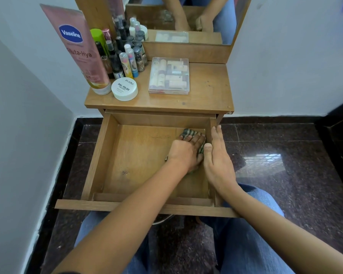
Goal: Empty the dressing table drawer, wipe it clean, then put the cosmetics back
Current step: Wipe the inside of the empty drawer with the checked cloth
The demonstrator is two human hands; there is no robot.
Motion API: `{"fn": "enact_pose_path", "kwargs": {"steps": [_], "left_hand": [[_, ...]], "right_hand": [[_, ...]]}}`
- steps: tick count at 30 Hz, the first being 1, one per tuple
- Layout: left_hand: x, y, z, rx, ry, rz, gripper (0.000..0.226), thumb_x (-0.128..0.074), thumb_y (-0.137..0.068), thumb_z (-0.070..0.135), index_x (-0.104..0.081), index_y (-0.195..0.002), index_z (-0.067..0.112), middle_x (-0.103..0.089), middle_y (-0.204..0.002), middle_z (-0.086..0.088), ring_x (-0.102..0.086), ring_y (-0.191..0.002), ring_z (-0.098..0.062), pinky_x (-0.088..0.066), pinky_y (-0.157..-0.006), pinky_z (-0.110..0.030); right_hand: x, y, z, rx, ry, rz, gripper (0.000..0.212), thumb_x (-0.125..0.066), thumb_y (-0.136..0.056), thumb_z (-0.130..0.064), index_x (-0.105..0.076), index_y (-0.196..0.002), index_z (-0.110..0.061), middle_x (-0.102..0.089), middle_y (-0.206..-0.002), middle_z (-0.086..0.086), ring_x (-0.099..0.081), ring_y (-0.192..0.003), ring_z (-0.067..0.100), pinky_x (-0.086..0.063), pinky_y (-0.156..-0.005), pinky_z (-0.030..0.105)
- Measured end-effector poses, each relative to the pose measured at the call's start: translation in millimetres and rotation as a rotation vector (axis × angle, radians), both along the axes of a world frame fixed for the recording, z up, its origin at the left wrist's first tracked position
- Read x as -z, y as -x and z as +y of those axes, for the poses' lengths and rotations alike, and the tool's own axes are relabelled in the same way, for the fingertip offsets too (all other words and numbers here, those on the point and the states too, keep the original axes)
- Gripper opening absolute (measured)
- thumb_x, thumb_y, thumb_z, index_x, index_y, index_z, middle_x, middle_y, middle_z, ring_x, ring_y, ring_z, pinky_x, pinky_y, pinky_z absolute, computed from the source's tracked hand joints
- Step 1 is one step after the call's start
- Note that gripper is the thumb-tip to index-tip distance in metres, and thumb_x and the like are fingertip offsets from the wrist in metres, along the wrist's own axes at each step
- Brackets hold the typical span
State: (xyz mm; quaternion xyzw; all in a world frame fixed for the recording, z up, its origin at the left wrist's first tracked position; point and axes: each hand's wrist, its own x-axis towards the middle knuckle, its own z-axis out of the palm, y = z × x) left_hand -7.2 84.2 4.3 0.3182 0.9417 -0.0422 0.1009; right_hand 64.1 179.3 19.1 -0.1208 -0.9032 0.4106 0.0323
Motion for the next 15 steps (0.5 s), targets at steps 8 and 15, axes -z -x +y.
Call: {"fn": "enact_pose_path", "kwargs": {"steps": [8, 15], "left_hand": [[-3, 24, 24, -0.002, 0.167, 0.042, 0.057, -0.038, -0.101, 0.024, -0.014, -0.153, 0.017, -0.04, -0.149, 0.002, -0.054, -0.12, -0.015, -0.038, -0.069, -0.029], [-10, 13, 8, 0.022, 0.104, 0.059, 0.056, -0.021, -0.105, 0.034, -0.003, -0.154, 0.015, -0.019, -0.16, -0.001, -0.043, -0.135, -0.016, -0.043, -0.077, -0.032]], "right_hand": [[-3, 0, 0, -0.005, -0.016, -0.041, 0.052, -0.023, -0.104, -0.036, -0.009, -0.153, -0.031, 0.003, -0.159, -0.02, -0.013, -0.105, -0.025, -0.031, -0.084, 0.023], [-2, -1, 1, -0.003, -0.039, -0.013, 0.051, -0.024, -0.104, -0.035, -0.009, -0.153, -0.03, 0.003, -0.159, -0.02, -0.027, -0.128, -0.007, -0.034, -0.084, 0.025]]}}
